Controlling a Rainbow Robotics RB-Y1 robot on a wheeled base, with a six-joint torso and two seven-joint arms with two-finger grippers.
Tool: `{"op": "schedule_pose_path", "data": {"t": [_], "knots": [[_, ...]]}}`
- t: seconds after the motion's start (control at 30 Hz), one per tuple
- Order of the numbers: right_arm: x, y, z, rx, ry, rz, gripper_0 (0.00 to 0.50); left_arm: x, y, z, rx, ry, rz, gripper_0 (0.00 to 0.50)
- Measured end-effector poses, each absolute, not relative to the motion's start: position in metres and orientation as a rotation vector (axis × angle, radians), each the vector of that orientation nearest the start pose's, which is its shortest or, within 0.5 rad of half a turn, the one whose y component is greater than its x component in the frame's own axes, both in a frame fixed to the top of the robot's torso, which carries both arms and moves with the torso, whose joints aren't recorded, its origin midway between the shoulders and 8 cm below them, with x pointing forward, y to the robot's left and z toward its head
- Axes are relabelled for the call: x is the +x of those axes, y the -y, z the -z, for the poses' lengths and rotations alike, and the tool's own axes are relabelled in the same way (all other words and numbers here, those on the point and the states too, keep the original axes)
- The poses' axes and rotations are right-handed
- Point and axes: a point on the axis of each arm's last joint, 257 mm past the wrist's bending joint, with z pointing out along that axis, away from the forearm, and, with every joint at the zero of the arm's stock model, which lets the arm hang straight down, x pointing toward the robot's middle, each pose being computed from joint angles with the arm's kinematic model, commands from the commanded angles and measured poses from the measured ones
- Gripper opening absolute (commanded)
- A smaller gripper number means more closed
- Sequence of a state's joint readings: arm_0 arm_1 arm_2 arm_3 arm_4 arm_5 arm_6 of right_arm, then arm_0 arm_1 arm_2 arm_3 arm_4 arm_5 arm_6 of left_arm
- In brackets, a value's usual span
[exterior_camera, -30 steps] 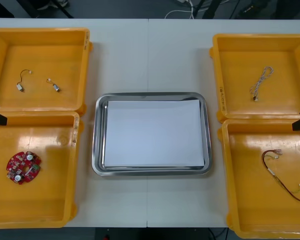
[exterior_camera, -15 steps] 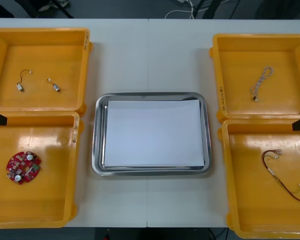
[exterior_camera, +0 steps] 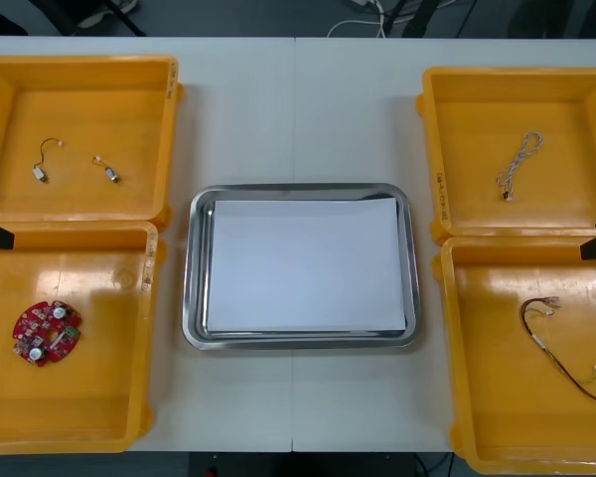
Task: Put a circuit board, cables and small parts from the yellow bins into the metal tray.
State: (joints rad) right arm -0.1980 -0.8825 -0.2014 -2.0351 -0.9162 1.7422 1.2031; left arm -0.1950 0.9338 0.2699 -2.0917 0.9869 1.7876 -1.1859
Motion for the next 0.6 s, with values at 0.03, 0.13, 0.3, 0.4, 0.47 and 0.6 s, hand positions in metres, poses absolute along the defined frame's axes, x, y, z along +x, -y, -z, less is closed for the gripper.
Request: {"op": "schedule_pose_path", "data": {"t": [0.03,0.13,0.3,0.4,0.47,0.6], "knots": [[0.4035,0.3760,0.1762,0.083,-2.682,-0.051,0.500,0.3940,-0.3811,0.1454,-0.064,-2.658,0.041,0.500],[0.4035,0.3760,0.1762,0.083,-2.682,-0.051,0.500,0.3940,-0.3811,0.1454,-0.064,-2.658,0.041,0.500],[0.4035,0.3760,0.1762,0.083,-2.682,-0.051,0.500,0.3940,-0.3811,0.1454,-0.064,-2.658,0.041,0.500],[0.4035,0.3760,0.1762,0.083,-2.682,-0.051,0.500,0.3940,-0.3811,0.1454,-0.064,-2.658,0.041,0.500],[0.4035,0.3760,0.1762,0.083,-2.682,-0.051,0.500,0.3940,-0.3811,0.1454,-0.064,-2.658,0.041,0.500],[0.4035,0.3760,0.1762,0.083,-2.682,-0.051,0.500,0.3940,-0.3811,0.1454,-0.064,-2.658,0.041,0.500]]}}
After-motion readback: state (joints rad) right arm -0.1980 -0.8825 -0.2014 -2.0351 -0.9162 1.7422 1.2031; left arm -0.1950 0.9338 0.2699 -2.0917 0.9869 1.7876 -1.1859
